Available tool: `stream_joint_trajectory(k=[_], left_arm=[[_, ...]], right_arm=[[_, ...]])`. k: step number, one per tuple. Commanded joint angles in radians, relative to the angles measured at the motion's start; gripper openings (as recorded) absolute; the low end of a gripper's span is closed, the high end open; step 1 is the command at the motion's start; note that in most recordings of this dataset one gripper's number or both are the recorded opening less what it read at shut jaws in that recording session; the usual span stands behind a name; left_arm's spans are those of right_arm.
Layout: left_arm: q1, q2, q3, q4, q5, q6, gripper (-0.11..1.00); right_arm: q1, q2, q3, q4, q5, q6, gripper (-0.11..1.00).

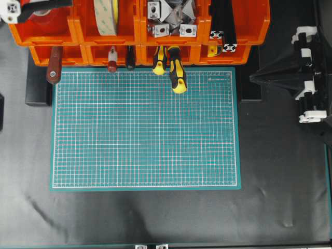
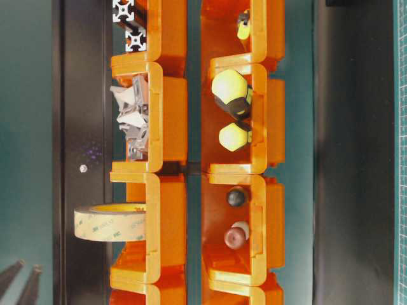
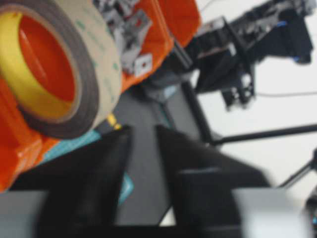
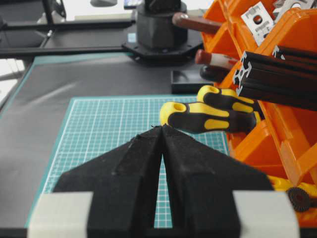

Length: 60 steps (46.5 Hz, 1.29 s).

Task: Pick foam from container rack with left arm.
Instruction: 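Grasp the black double-sided tape roll in the rack with the left gripper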

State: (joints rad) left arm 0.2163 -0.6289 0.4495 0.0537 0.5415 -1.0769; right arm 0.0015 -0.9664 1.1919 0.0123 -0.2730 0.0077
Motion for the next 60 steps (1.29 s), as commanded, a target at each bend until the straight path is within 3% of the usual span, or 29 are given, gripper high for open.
stream_joint_trajectory(k=[1, 7, 12, 36, 48, 56, 60], left_arm=[[0.011, 0.012, -0.037, 0.003, -0.003, -0.003, 0.41], [0.017, 0.046, -0.054, 0.002, 0.002, -0.02, 0.76], [0.032, 0.067, -0.06, 0.003, 0.011, -0.031, 0.9], [0.052, 0.242, -0.114, 0.003, -0.026, -0.061, 0.89], [0.054, 0.247, -0.115, 0.003, -0.025, -0.071, 0.88], [0.052, 0.245, -0.114, 0.003, -0.026, -0.095, 0.77], [0.054, 0.244, -0.115, 0.003, -0.028, -0.098, 0.61]], right_arm=[[0.006, 0.006, -0.025, 0.003, -0.008, 0.0, 0.0], [0.012, 0.006, -0.025, 0.003, -0.006, 0.0, 0.0], [0.018, 0.006, -0.025, 0.003, -0.005, 0.0, 0.0], [0.032, 0.006, -0.021, 0.003, -0.003, 0.0, 0.0], [0.04, 0.003, -0.021, 0.003, -0.003, 0.002, 0.0], [0.041, 0.003, -0.021, 0.003, -0.003, 0.002, 0.0], [0.041, 0.002, -0.02, 0.003, -0.003, 0.002, 0.0]])
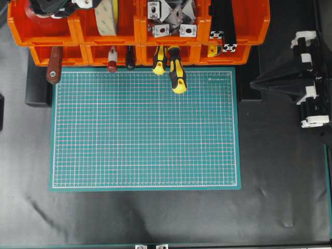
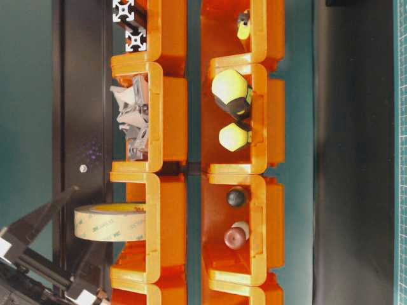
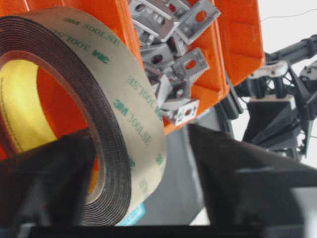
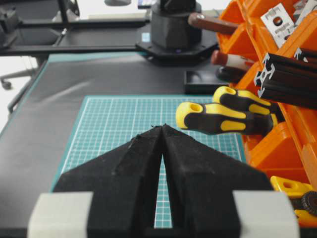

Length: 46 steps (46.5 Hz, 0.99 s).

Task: Pick foam from container rack with left arm.
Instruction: 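Grasp the black double-sided tape roll in the rack with the left gripper, then lift the tape roll out and carry it over the green mat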

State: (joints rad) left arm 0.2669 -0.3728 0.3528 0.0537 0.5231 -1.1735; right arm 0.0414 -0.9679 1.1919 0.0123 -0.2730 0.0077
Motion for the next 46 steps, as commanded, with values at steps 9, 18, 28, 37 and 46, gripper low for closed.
stream_joint_trajectory(k=[9, 18, 28, 37, 46], left_arm=[[0.003, -0.028, -0.021, 0.003, -0.031, 0.011, 0.29], [-0.006, -0.063, -0.034, 0.003, -0.086, 0.044, 0.28], [-0.098, -0.1, -0.103, 0.003, -0.135, 0.187, 0.27], [-0.256, -0.109, -0.141, 0.003, -0.127, 0.407, 0.27], [-0.426, -0.086, -0.107, 0.005, -0.025, 0.664, 0.26]], right_arm=[[0.005, 0.003, -0.021, 0.003, -0.003, 0.002, 0.0], [0.006, 0.003, -0.021, 0.003, -0.003, 0.002, 0.0], [0.006, 0.003, -0.021, 0.003, -0.003, 0.009, 0.0], [0.006, 0.003, -0.02, 0.003, -0.003, 0.032, 0.0], [0.006, 0.003, -0.02, 0.003, -0.003, 0.034, 0.0]])
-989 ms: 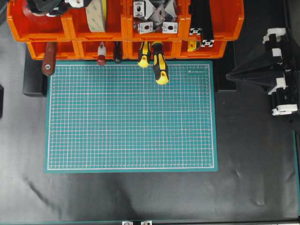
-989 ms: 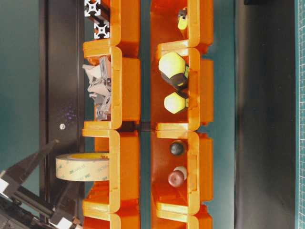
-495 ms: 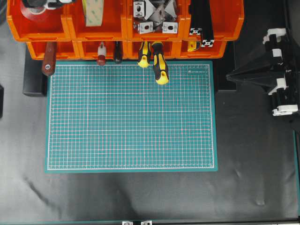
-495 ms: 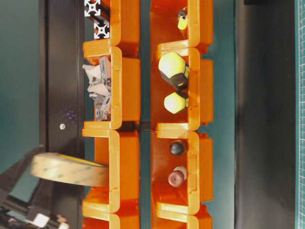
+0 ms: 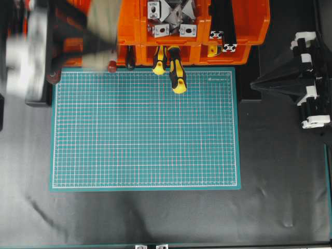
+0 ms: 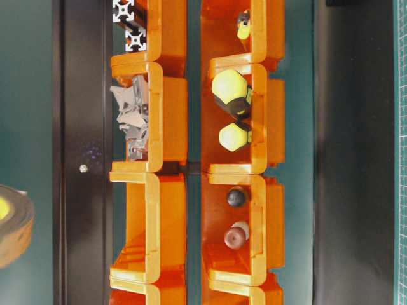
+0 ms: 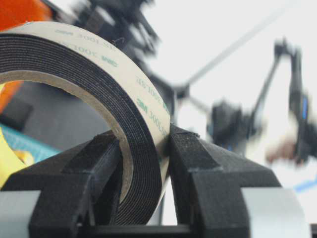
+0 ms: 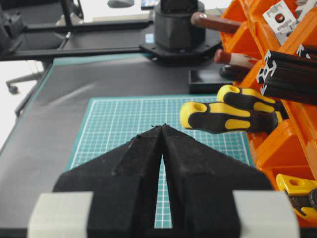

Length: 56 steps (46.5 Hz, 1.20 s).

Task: Pick foam from container rack with left arm.
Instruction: 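Lift the tape roll out and carry it over the green mat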

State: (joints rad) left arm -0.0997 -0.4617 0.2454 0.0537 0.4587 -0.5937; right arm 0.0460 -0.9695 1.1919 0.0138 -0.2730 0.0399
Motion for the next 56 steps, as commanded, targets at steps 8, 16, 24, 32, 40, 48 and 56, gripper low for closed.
stream_joint_trajectory(k=[8, 16, 24, 32, 40, 48, 56], left_arm=[[-0.163, 0.067, 0.049, 0.005, 0.124, 0.249, 0.26], [-0.224, 0.166, 0.08, 0.005, 0.195, 0.33, 0.26], [-0.239, 0.287, 0.069, 0.006, 0.293, 0.354, 0.26], [-0.238, 0.377, 0.044, 0.014, 0.408, 0.371, 0.26], [-0.238, 0.428, 0.034, 0.014, 0.46, 0.426, 0.26], [-0.229, 0.439, 0.023, 0.014, 0.459, 0.436, 0.26], [-0.213, 0.439, 0.018, 0.014, 0.446, 0.436, 0.26]], right_arm=[[0.002, 0.005, -0.02, 0.006, -0.003, 0.002, 0.0], [0.002, 0.003, -0.02, 0.014, -0.003, 0.002, 0.0], [0.002, 0.005, -0.02, 0.014, -0.003, 0.028, 0.0], [0.002, 0.005, -0.02, 0.014, -0.003, 0.038, 0.0], [0.002, 0.003, -0.021, 0.014, -0.003, 0.04, 0.0], [0.002, 0.003, -0.02, 0.014, -0.003, 0.04, 0.0], [0.002, 0.003, -0.02, 0.014, -0.003, 0.04, 0.0]])
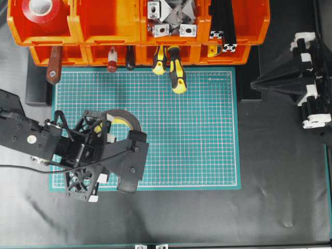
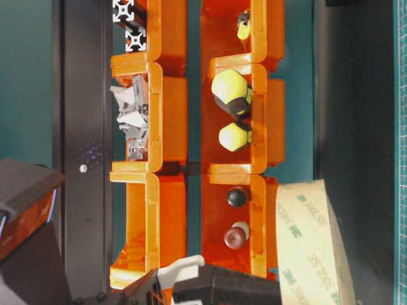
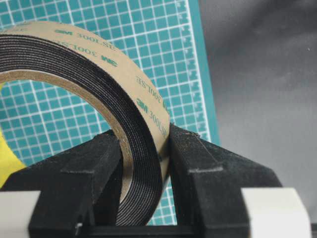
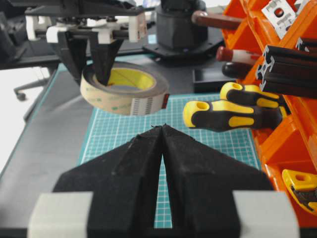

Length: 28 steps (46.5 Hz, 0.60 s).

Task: Pick foam from container rack with left arm.
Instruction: 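Lift the tape roll out and carry it over the green mat, then lower the tape roll onto the mat center and open the left gripper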

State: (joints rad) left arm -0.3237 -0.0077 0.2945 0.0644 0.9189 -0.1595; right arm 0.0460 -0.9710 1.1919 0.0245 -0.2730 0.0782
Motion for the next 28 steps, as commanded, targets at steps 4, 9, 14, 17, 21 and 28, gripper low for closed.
stream_joint_trajectory(k=[4, 9, 14, 17, 21, 28], left_arm=[[0.018, -0.015, -0.031, 0.005, -0.023, 0.005, 0.26], [0.037, -0.017, -0.029, 0.005, -0.029, 0.006, 0.26], [0.055, -0.018, -0.031, 0.005, -0.029, 0.02, 0.27], [0.071, -0.021, -0.029, 0.003, -0.029, 0.04, 0.4], [0.078, -0.02, -0.023, 0.005, -0.034, 0.08, 0.66], [0.084, -0.021, -0.017, 0.005, -0.034, 0.123, 0.9]], right_arm=[[0.002, 0.005, -0.02, 0.003, -0.003, 0.002, 0.0], [0.002, 0.005, -0.02, 0.003, -0.003, 0.002, 0.0], [0.0, 0.005, -0.02, 0.003, -0.003, 0.002, 0.0], [0.002, 0.005, -0.02, 0.003, -0.003, 0.002, 0.0], [0.002, 0.005, -0.02, 0.003, -0.003, 0.002, 0.0], [0.005, 0.005, -0.02, 0.003, -0.003, 0.003, 0.0]])
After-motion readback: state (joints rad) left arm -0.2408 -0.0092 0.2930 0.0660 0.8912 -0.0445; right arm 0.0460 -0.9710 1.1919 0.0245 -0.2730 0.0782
